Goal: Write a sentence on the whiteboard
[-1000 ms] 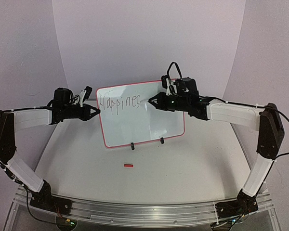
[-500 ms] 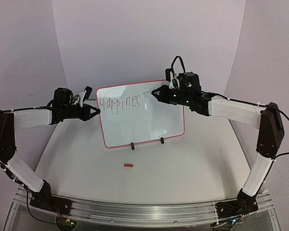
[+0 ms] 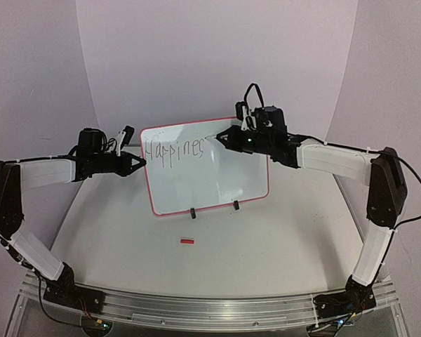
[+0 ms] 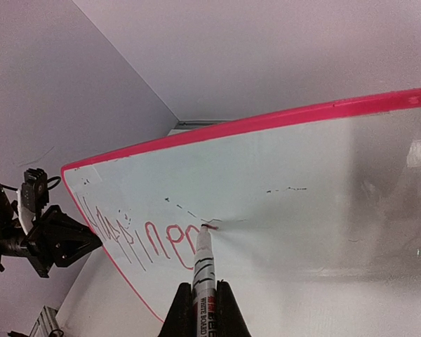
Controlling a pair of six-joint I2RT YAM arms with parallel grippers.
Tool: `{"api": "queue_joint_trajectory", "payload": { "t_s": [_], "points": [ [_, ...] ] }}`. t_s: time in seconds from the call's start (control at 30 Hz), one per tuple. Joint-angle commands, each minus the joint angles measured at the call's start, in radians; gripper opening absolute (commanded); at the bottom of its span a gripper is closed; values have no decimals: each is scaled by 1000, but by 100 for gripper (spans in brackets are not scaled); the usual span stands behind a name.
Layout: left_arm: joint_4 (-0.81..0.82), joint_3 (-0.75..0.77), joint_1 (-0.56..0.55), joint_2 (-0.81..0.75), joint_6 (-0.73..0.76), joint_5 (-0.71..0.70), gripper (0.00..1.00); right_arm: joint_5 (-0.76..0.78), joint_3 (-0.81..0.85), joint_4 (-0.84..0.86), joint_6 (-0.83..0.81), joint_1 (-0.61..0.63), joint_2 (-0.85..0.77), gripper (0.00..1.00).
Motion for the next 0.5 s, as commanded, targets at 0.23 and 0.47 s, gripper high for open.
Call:
{"api": "queue_joint_trajectory", "payload": {
  "t_s": [0.23,0.47],
  "points": [
    [-21,38,-3,7,65,-40,0,-41,-20,17,25,-6,18,0],
    [-21,38,-4,8,63,-39,0,-25,-46,14,22,-6,7,0]
  ]
}}
